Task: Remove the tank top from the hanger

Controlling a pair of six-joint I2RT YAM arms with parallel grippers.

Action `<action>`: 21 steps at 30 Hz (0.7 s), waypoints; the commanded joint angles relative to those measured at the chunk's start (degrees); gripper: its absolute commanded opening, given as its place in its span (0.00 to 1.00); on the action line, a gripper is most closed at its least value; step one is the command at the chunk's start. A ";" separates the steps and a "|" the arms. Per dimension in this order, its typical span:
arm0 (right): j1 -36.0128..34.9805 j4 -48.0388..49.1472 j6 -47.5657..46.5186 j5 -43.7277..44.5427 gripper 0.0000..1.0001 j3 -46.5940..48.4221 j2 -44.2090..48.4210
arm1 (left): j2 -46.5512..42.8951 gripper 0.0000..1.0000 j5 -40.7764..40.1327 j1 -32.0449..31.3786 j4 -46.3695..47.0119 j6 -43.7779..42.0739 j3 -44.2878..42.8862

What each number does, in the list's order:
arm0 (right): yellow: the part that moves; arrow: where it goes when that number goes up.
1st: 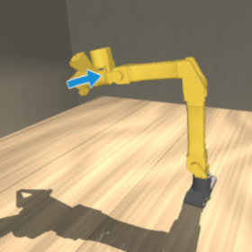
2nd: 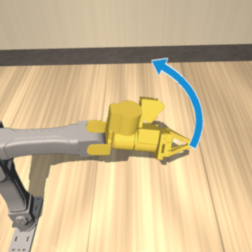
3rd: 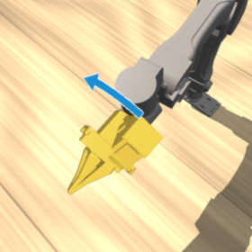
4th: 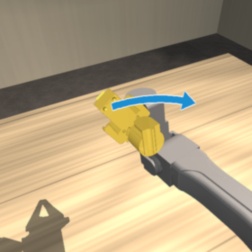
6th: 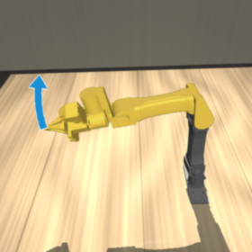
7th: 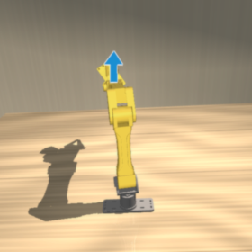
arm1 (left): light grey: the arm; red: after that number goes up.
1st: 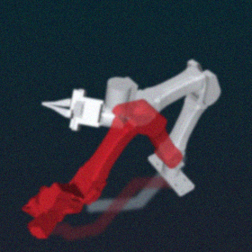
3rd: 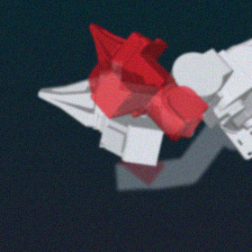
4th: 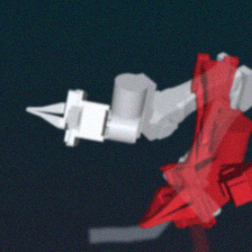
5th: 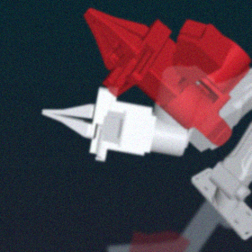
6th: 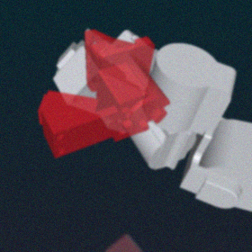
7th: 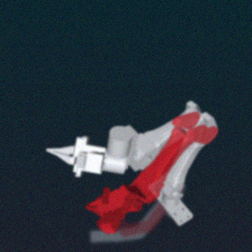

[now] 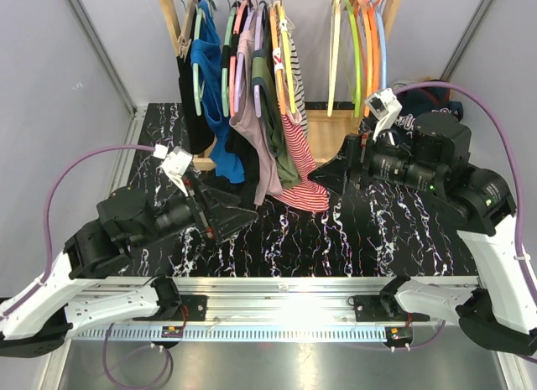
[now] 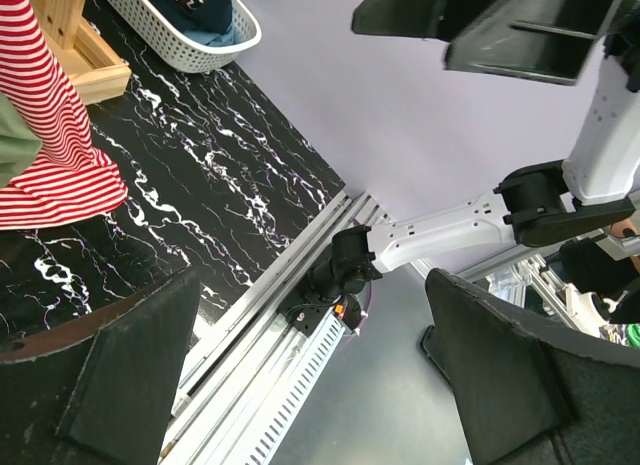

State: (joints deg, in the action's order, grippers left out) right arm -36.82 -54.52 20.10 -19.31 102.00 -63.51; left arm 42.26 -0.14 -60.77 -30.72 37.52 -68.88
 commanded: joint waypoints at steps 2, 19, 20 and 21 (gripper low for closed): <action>-0.36 0.73 -0.94 -0.10 1.00 4.08 -1.53 | -1.39 0.99 -1.00 0.13 1.28 0.10 0.68; -0.27 6.79 -16.22 17.55 0.96 28.96 -23.14 | -11.05 0.99 -1.96 0.13 -0.65 1.77 6.74; -0.36 8.02 -16.58 18.94 0.94 29.57 -24.02 | -11.58 0.99 -2.66 0.13 -1.01 1.77 6.83; -0.36 10.46 -17.10 19.74 0.91 29.75 -25.77 | -12.20 0.99 -3.02 0.13 -1.70 1.86 6.92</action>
State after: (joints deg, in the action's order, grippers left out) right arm -36.82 -50.76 7.18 -4.03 129.62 -85.97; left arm 31.99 -1.08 -60.77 -32.93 39.05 -62.19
